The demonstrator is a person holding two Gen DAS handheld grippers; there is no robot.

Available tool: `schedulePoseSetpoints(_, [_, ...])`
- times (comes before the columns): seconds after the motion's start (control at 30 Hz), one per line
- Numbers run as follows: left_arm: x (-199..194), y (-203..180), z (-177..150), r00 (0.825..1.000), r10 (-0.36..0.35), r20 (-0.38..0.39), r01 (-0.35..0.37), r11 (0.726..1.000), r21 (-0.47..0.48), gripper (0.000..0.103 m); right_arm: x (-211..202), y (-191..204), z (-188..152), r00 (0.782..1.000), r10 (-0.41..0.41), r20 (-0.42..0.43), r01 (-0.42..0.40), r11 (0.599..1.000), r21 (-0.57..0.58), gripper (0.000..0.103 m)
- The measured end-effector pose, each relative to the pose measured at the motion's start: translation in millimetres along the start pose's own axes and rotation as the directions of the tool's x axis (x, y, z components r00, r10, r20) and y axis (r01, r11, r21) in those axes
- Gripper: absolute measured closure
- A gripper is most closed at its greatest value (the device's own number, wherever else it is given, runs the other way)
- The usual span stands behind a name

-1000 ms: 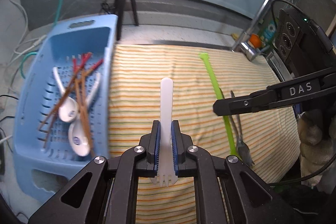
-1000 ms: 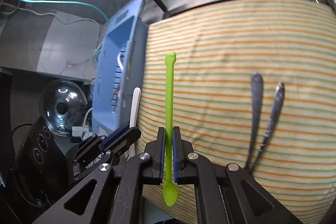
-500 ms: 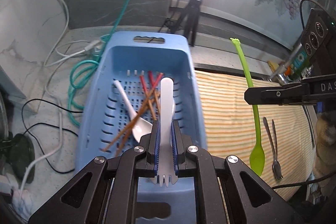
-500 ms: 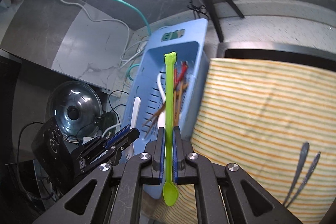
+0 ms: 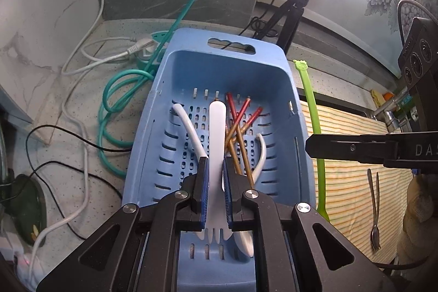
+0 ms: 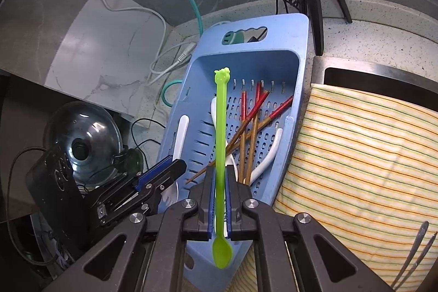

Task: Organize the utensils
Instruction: 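Carry the fork and green spoon into the blue basket and open both grippers, then withdraw both grippers over the two metal spoons on the cloth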

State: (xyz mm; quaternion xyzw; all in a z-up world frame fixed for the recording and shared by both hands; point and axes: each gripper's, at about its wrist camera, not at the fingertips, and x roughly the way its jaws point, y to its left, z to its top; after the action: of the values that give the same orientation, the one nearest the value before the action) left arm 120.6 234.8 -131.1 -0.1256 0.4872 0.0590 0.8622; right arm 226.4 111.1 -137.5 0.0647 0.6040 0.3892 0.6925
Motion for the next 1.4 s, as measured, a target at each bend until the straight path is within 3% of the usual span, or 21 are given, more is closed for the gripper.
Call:
schedulePoseSetpoints(0.23, [6, 4, 2, 1.0, 0.021, -0.015, -0.021, 1.0, -0.006, 0.093, 6, 0, 6, 1.0, -0.017, -0.007, 0.017, 1.0, -0.015, 0.094])
schedulePoseSetpoints(0.3, [8, 5, 2, 0.999, 0.029, -0.022, -0.029, 1.0, -0.011, 0.084, 6, -1, 7, 1.0, -0.021, -0.014, 0.02, 1.0, -0.02, 0.094])
schedulePoseSetpoints(0.83, [-2, -11, 1, 0.999, 0.033, 0.002, -0.033, 0.999, 0.017, 0.084, -15, 1, 2, 1.0, -0.019, 0.006, 0.019, 0.999, -0.05, 0.092])
schedulePoseSetpoints(1.4, [-55, -65, -11, 0.995, -0.002, 0.096, -0.008, 0.995, 0.102, 0.084, -97, -20, -19, 0.998, -0.003, 0.065, 0.009, 0.995, -0.098, 0.086])
